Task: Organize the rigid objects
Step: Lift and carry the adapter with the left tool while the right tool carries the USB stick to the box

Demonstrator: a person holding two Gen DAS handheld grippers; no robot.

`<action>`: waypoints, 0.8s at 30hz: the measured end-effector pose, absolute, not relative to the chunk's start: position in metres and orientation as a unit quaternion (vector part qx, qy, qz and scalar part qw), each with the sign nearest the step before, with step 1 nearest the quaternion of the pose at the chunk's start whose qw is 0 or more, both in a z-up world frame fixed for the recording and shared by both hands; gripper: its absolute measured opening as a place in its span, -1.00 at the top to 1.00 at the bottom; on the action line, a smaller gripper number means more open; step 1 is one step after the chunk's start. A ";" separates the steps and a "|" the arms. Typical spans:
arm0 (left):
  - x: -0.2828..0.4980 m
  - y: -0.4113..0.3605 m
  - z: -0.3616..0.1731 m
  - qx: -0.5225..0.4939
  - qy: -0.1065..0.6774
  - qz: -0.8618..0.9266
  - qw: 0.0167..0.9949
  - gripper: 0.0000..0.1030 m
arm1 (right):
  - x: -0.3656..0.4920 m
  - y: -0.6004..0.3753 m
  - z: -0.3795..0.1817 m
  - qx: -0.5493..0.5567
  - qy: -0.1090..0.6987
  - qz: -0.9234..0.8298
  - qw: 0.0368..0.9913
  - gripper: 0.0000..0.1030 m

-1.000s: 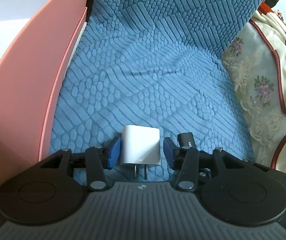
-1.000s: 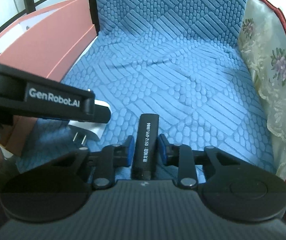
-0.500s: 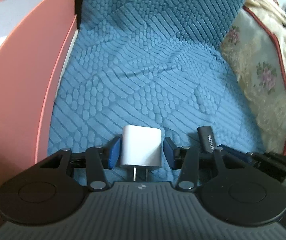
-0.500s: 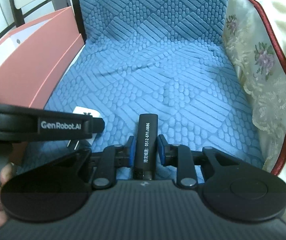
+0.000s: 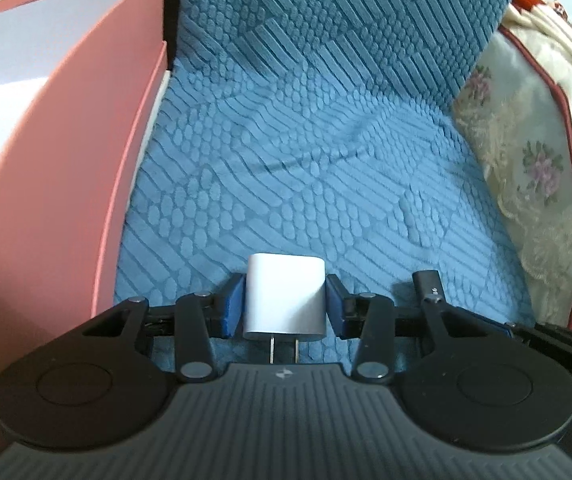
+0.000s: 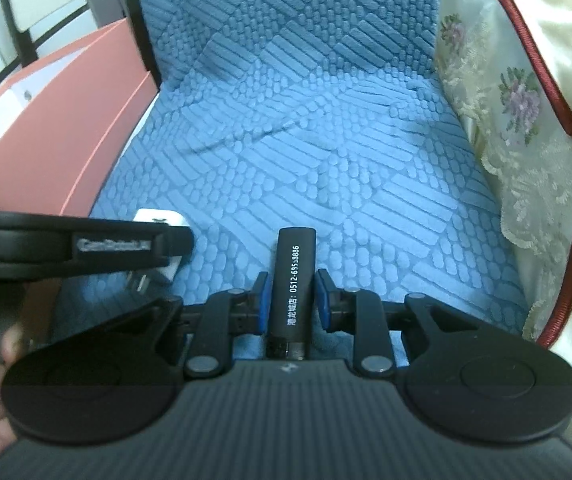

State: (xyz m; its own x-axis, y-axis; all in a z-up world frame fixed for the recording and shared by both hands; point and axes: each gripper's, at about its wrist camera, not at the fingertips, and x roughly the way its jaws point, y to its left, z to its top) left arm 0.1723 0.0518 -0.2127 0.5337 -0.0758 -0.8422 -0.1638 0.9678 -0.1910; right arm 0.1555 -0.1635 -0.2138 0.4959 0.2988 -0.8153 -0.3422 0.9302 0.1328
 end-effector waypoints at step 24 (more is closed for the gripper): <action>0.132 0.055 -0.114 -0.167 0.456 0.006 0.874 0.06 | 0.139 -0.179 -0.117 0.001 0.447 0.197 0.873 0.48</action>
